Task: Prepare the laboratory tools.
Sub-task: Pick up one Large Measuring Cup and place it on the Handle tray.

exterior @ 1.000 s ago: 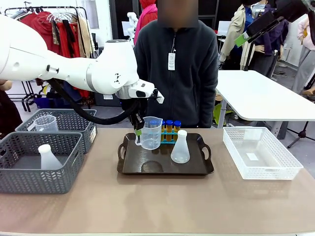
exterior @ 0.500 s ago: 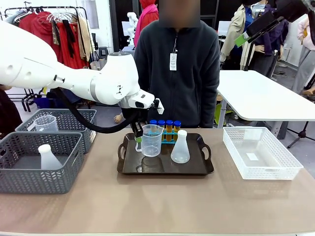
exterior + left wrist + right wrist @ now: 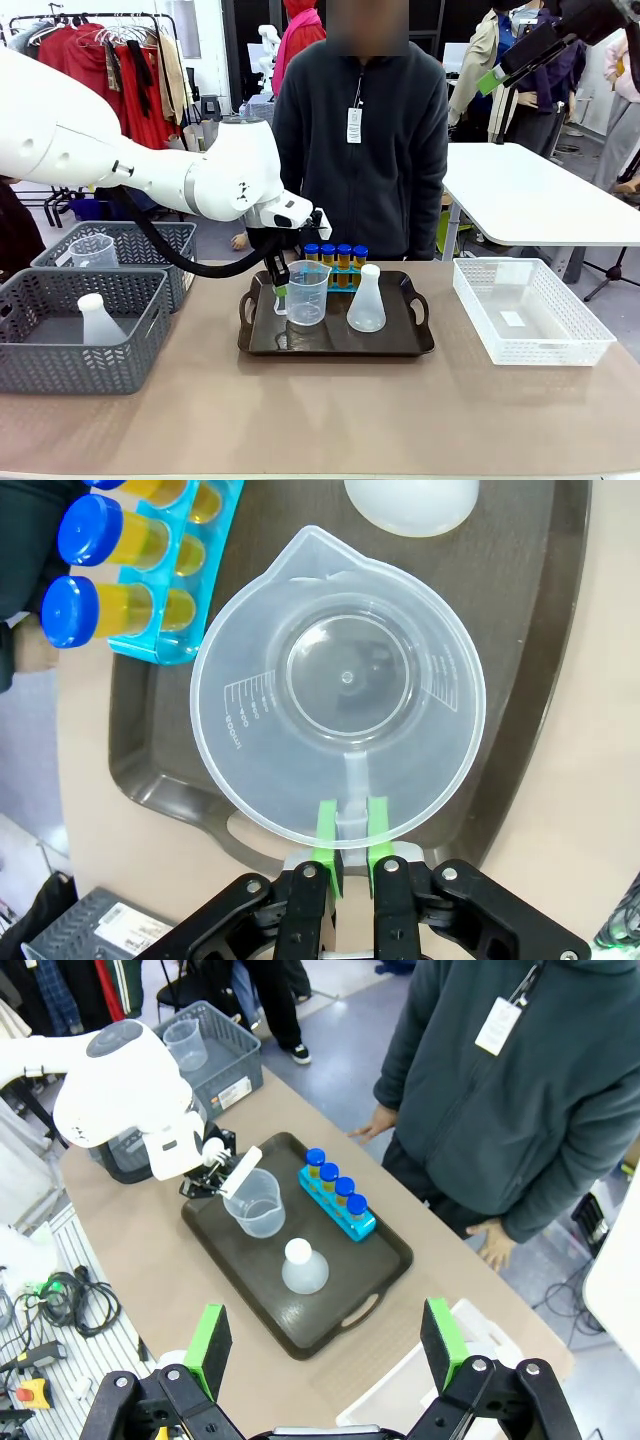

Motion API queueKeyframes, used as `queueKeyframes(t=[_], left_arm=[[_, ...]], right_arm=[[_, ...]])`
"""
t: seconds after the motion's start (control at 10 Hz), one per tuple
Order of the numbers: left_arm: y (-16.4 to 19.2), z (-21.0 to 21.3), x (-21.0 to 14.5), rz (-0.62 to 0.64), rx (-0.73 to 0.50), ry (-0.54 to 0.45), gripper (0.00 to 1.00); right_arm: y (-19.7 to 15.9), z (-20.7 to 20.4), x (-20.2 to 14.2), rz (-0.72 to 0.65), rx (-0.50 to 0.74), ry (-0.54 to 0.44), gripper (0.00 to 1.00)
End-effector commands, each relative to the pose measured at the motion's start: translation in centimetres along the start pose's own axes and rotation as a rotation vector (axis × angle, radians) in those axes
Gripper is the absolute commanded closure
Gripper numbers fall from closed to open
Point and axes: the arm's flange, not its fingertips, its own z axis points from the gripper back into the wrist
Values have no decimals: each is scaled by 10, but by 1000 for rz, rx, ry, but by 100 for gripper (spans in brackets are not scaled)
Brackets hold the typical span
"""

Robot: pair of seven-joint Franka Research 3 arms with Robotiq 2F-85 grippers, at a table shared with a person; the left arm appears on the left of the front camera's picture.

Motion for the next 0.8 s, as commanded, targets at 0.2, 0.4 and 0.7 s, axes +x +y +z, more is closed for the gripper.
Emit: queueKeyframes(t=[0.2, 0.4, 0.7], left_arm=[[3, -3, -4, -16, -12, -18, 100], [4, -1, -5, -11, -8, -20, 63], [6, 8, -14, -4, -10, -27, 5]], right_arm=[[0, 2, 0, 4, 1, -2, 0], [0, 2, 0, 4, 1, -2, 0], [0, 2, 0, 4, 1, -2, 0]])
